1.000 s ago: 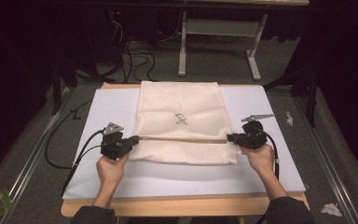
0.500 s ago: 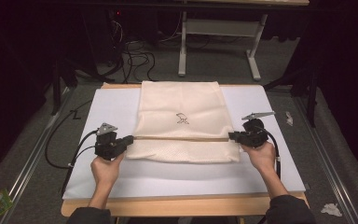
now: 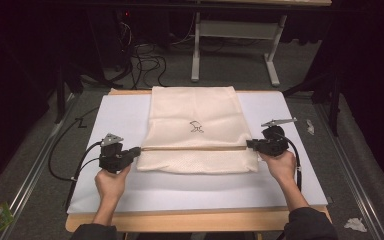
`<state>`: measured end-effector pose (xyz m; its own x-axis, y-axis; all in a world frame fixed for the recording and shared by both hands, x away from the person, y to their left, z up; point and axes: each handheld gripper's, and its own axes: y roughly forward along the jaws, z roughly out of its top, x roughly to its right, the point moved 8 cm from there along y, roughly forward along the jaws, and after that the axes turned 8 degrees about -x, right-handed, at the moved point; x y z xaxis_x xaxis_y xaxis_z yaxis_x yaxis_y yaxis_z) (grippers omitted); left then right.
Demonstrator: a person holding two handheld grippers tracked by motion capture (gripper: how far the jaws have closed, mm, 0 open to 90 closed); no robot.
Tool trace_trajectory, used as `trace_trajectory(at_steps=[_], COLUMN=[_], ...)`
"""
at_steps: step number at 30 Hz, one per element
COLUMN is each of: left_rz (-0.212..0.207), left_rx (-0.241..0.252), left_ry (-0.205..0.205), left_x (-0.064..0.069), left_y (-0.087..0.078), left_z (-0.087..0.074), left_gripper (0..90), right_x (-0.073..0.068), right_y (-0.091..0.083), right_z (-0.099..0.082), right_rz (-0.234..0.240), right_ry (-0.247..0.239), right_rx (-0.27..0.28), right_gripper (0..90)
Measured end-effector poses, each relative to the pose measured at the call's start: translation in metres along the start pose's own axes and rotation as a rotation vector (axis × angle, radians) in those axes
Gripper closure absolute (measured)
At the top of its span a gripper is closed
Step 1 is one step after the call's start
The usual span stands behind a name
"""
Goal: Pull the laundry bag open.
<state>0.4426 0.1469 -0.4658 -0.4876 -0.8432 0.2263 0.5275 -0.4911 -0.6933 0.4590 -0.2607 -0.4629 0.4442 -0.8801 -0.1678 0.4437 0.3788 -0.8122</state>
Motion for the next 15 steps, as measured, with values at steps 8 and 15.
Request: trace_trajectory(at_steps=[8, 15], left_rz=[0.002, -0.021], left_rx=[-0.010, -0.030], left_ry=[0.005, -0.002], left_x=[0.0013, 0.0022], left_y=[0.0036, 0.0094], left_z=[-0.0037, -0.0080], left_gripper=[87.4, 87.2], right_x=[0.0038, 0.0065], right_y=[0.0035, 0.0075], right_z=[0.0004, -0.0022], right_rz=[-0.012, -0.022], right_ry=[0.006, 0.016], right_rx=[-0.005, -0.022], right_gripper=[85.8, 85.2])
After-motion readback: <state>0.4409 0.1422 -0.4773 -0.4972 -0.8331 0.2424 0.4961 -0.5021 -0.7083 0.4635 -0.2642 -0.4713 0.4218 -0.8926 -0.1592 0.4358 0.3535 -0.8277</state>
